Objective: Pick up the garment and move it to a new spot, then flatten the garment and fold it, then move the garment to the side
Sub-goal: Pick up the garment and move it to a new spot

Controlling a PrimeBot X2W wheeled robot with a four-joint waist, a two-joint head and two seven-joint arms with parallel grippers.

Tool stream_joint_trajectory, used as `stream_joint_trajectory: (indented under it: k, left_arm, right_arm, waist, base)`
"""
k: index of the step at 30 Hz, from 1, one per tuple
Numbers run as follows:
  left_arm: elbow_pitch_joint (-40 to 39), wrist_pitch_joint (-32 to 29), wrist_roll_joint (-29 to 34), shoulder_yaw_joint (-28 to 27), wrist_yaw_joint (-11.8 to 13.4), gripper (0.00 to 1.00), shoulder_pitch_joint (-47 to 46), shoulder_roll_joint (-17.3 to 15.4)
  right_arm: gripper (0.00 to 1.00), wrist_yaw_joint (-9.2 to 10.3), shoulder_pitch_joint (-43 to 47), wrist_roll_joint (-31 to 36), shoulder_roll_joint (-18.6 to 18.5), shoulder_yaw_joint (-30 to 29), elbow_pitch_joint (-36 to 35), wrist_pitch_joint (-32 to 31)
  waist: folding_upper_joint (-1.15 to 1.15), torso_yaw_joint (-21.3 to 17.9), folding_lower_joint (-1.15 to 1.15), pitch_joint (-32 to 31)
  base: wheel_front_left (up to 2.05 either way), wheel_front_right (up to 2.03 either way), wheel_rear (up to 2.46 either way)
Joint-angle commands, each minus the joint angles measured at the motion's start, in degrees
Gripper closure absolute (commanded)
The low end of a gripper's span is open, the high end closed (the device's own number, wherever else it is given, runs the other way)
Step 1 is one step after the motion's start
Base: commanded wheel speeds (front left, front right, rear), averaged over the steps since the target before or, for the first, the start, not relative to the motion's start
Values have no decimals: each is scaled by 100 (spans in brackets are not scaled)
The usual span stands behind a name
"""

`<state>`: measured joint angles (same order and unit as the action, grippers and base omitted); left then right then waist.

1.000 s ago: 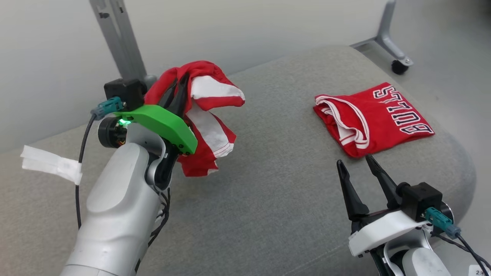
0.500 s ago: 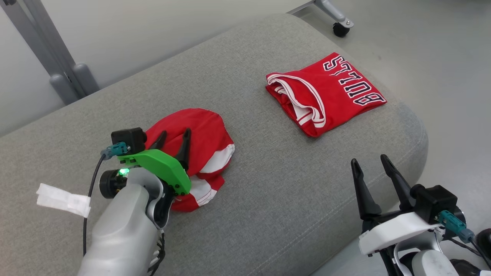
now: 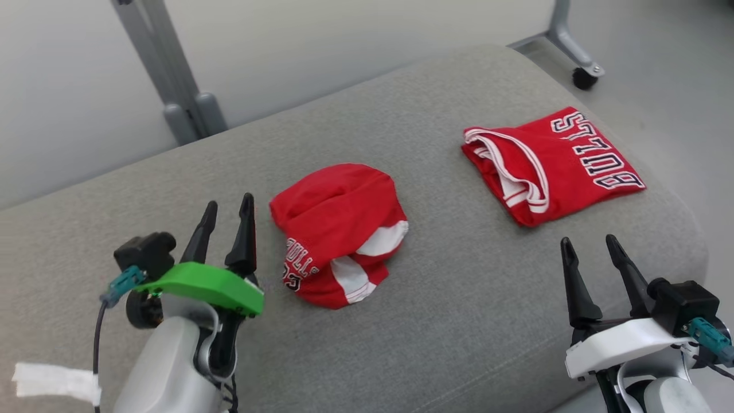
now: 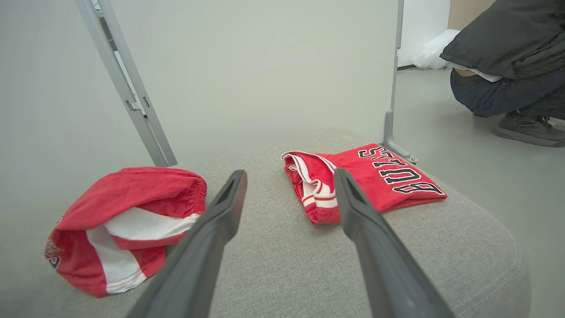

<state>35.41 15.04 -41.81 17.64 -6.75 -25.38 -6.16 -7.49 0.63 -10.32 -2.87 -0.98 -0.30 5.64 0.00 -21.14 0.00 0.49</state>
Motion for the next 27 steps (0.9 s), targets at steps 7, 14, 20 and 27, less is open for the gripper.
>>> stream_joint_trajectory:
  k: [7,14,20,27]
  left_arm:
    - [-1345,8,1026,-793,64,0,1377,100]
    - [-1855,9,1635,-1264,26,0,2204,249]
    - [-1942,9,2049,-1514,-12,0,2573,273]
    - [-1916,9,2254,-1710,-48,0,2796,297]
  right_arm:
    - [0,-1,151,61,-4,-148,196,59]
    - [0,-1,-69,151,-74,27,562,121]
    - [0,-1,-177,187,-217,208,931,206]
    - [0,-1,-144,129,-190,298,1262,254]
  waist:
    - [0,1189,0,-401]
    - [0,1589,0,-429]
    - [0,1857,0,-519]
    - [0,2014,0,-578]
  base:
    - [0,0,0]
    - [0,0,0]
    - [0,0,0]
    - [0,0,0]
